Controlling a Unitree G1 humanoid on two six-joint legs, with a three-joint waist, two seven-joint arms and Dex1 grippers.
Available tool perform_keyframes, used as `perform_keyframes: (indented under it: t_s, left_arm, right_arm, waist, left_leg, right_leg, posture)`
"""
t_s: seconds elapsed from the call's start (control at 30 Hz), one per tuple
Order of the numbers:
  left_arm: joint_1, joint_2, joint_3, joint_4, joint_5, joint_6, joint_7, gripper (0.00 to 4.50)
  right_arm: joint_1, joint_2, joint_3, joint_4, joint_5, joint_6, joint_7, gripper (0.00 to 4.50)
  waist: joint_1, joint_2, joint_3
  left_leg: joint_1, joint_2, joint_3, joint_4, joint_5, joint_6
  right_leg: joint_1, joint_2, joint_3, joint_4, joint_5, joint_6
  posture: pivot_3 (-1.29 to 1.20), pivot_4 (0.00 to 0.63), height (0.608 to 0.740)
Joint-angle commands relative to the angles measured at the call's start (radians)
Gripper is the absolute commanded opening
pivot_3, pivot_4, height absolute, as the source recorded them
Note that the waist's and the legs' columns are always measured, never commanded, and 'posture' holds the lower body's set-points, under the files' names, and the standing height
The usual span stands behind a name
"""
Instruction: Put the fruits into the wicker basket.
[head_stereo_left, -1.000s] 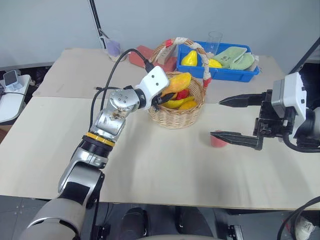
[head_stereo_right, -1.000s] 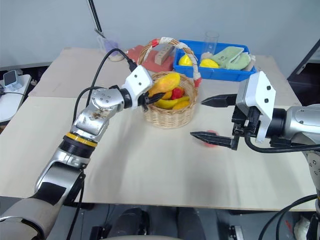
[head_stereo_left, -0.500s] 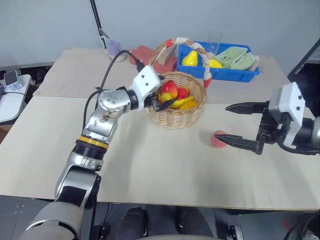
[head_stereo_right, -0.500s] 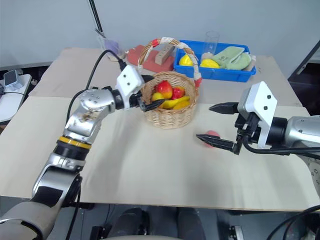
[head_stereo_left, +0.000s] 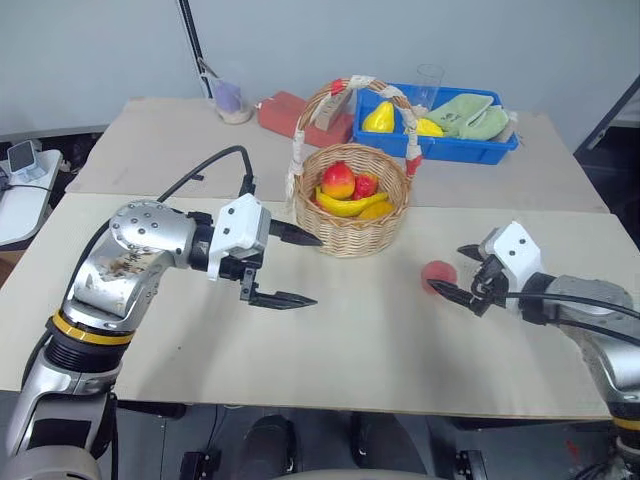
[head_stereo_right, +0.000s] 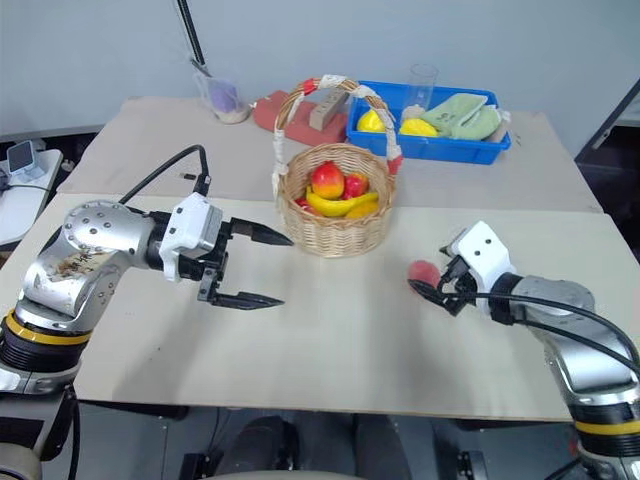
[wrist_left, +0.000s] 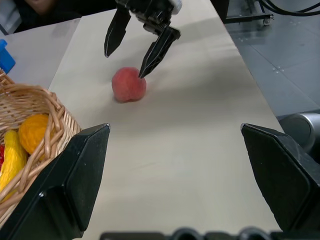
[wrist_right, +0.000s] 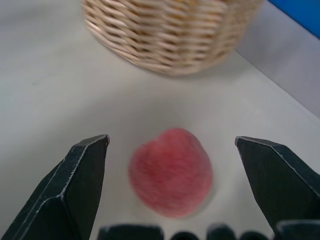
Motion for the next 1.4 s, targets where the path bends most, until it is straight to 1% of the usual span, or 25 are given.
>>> perform_keyframes:
  t_s: [0.03,0.33,0.43,0.47,0.53,0.57,0.6,0.73,0.83,0.9,1.03,1.17,1.27,1.33,1.37,1.4]
  left_arm:
    - [0.006,0.023,0.04,-0.048,-0.023,0.019,0.008,4.48]
    - [0.029,0.039,0.056,-0.094,-0.048,0.051,0.013,4.48]
    - [0.032,0.047,0.058,-0.099,-0.058,0.067,0.012,4.5]
    - [0.032,0.049,0.058,-0.099,-0.06,0.068,0.013,4.5]
    - [0.033,0.051,0.06,-0.099,-0.062,0.069,0.014,4.5]
    - [0.033,0.052,0.062,-0.099,-0.063,0.071,0.014,4.5]
    - [0.034,0.054,0.07,-0.099,-0.068,0.074,0.016,4.5]
    - [0.04,0.045,0.125,-0.093,-0.095,0.089,0.05,4.5]
    - [0.073,0.06,0.208,-0.1,-0.151,0.138,0.086,4.5]
    - [0.095,0.071,0.236,-0.105,-0.16,0.148,0.099,4.5]
    - [0.121,0.078,0.274,-0.118,-0.175,0.165,0.138,4.5]
    - [0.12,0.068,0.297,-0.128,-0.19,0.173,0.183,4.5]
    - [0.118,0.062,0.308,-0.145,-0.209,0.183,0.212,4.5]
    - [0.126,0.068,0.315,-0.154,-0.22,0.188,0.219,4.5]
    - [0.13,0.071,0.318,-0.157,-0.226,0.189,0.222,4.5]
    - [0.132,0.071,0.322,-0.158,-0.23,0.191,0.227,4.5]
  right_arm:
    - [-0.03,0.026,-0.002,0.037,-0.019,-0.037,0.002,4.5]
    - [-0.071,0.088,0.021,0.134,-0.018,0.015,0.022,4.5]
    - [-0.076,0.099,0.022,0.148,-0.023,0.015,0.023,3.67]
    - [-0.077,0.099,0.022,0.149,-0.023,0.014,0.026,3.29]
    - [-0.078,0.098,0.021,0.148,-0.022,0.013,0.032,2.69]
    - [-0.078,0.097,0.021,0.146,-0.022,0.012,0.035,2.5]
    - [-0.074,0.087,0.016,0.125,-0.013,0.017,0.049,2.43]
    - [-0.063,0.04,-0.01,-0.009,0.051,0.058,0.119,2.43]
    - [-0.168,0.061,0.005,-0.156,0.14,0.139,0.117,2.42]
    - [-0.246,0.098,0.031,-0.184,0.159,0.169,0.091,2.42]
    - [-0.405,0.207,0.127,-0.115,0.114,0.16,0.045,2.42]
    - [-0.552,0.322,0.229,0.105,-0.017,0.05,-0.008,2.42]
    - [-0.631,0.382,0.251,0.25,-0.089,-0.028,-0.051,2.42]
    - [-0.663,0.409,0.245,0.322,-0.121,-0.068,-0.074,3.45]
    - [-0.671,0.418,0.242,0.345,-0.13,-0.082,-0.077,3.63]
    - [-0.675,0.423,0.24,0.359,-0.135,-0.092,-0.074,4.09]
  waist:
    - [-0.001,0.0,0.0]
    - [-0.002,0.0,0.0]
    - [-0.003,0.0,0.0]
    - [-0.003,0.0,0.0]
    - [-0.003,0.0,0.0]
    - [-0.003,0.0,0.0]
    - [-0.003,0.0,0.0]
    - [-0.003,0.0,0.0]
    - [-0.012,0.0,0.0]
    - [-0.019,0.0,0.0]
    - [-0.013,0.0,0.0]
    - [-0.008,0.0,0.0]
    - [-0.008,0.0,0.0]
    - [-0.008,0.0,0.0]
    - [-0.009,0.0,0.0]
    - [-0.01,0.0,0.0]
  left_leg:
    - [0.0,0.0,0.0,0.0,0.0,0.0]
    - [0.0,-0.001,0.0,0.0,0.0,0.0]
    - [0.0,-0.001,0.0,0.0,0.0,0.0]
    - [0.0,-0.001,0.0,0.0,0.0,0.0]
    - [0.0,-0.001,0.0,0.0,0.0,0.0]
    - [0.0,-0.001,0.0,0.0,0.0,0.0]
    - [0.0,-0.001,0.0,0.0,0.0,0.0]
    - [0.0,-0.001,0.0,0.0,0.0,0.0]
    - [0.0,0.0,0.0,0.0,0.0,0.0]
    - [0.001,0.002,0.0,0.0,0.0,0.0]
    - [0.001,0.007,0.0,-0.001,0.0,0.0]
    - [0.001,0.006,0.001,0.0,0.0,-0.001]
    - [0.0,0.004,0.002,0.0,0.0,-0.001]
    - [0.0,0.004,0.002,0.0,0.001,-0.001]
    - [0.0,0.004,0.002,0.0,0.001,-0.001]
    - [0.0,0.004,0.002,-0.001,0.001,-0.002]
  right_leg:
    - [0.0,0.0,0.0,0.0,0.0,0.0]
    - [0.0,0.0,0.0,0.0,0.0,0.0]
    - [0.0,-0.001,0.0,0.0,0.0,0.0]
    - [0.0,-0.001,0.0,0.0,0.0,0.0]
    - [0.0,-0.001,0.0,0.0,0.0,0.0]
    - [0.0,-0.001,0.0,0.0,0.0,0.0]
    - [0.0,-0.001,0.0,0.0,0.0,0.0]
    - [0.0,-0.001,0.0,0.0,0.0,0.0]
    - [0.0,0.0,0.0,0.001,0.0,0.0]
    - [-0.001,0.0,0.001,0.001,0.0,0.0]
    - [-0.001,0.004,0.0,0.001,0.001,-0.001]
    - [-0.001,0.003,-0.002,0.001,0.001,-0.004]
    - [-0.001,0.001,-0.002,0.001,0.001,-0.004]
    - [-0.001,0.001,-0.002,0.001,0.001,-0.004]
    - [-0.001,0.001,-0.002,0.001,0.001,-0.004]
    - [-0.001,0.001,-0.002,0.001,0.001,-0.004]
  posture:
    - [0.0,0.15,0.703]
    - [0.0,0.15,0.703]
    - [0.0,0.15,0.703]
    - [0.0,0.15,0.703]
    - [0.0,0.15,0.703]
    - [0.0,0.15,0.703]
    - [0.0,0.15,0.703]
    - [0.0,0.15,0.703]
    - [0.0,0.15,0.703]
    - [0.0,0.15,0.703]
    - [0.0,0.15,0.703]
    - [0.0,0.15,0.703]
    - [0.0,0.15,0.703]
    - [0.0,0.15,0.703]
    - [0.0,0.15,0.703]
    - [0.0,0.15,0.703]
